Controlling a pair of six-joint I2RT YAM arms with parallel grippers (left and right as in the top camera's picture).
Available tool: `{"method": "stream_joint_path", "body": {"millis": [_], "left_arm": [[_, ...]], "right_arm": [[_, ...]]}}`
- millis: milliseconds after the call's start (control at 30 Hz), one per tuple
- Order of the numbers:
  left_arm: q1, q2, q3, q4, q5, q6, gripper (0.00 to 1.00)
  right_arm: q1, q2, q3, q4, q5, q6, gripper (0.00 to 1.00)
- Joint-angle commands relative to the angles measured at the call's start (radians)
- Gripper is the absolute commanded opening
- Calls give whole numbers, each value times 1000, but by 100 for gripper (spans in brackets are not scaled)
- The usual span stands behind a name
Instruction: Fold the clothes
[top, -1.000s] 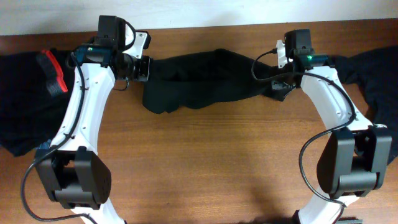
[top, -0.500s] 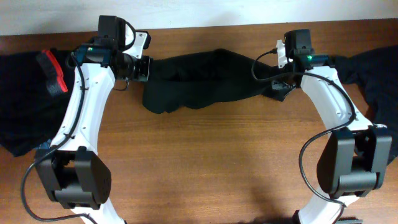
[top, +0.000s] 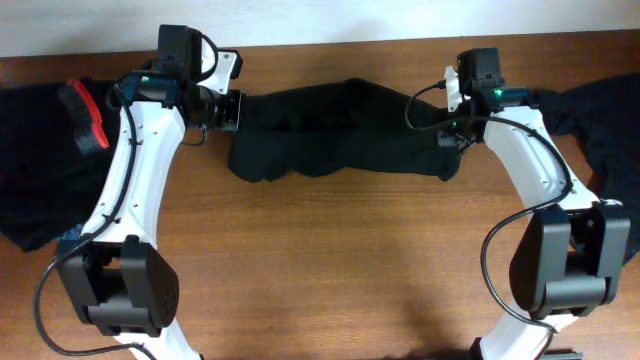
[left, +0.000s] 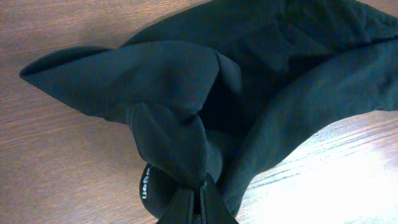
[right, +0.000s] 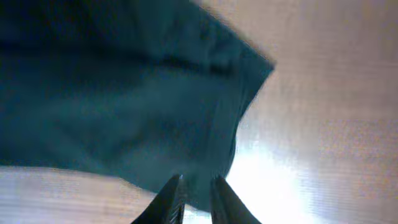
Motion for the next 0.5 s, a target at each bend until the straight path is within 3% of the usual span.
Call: {"method": "stream_joint_path", "body": {"millis": [0,133,467], "left_arm": [[-3,-25,10,2,-7,-5,0],[-3,-25,10,3,-7,-5,1],[-3,-25,10,3,-7,-5,1]], "right_arm": [[-1,0,9,-85,16,9,19],[-1,26,-24,-180,16,12,20],[-2,27,-151,-59,21,12,21]]}}
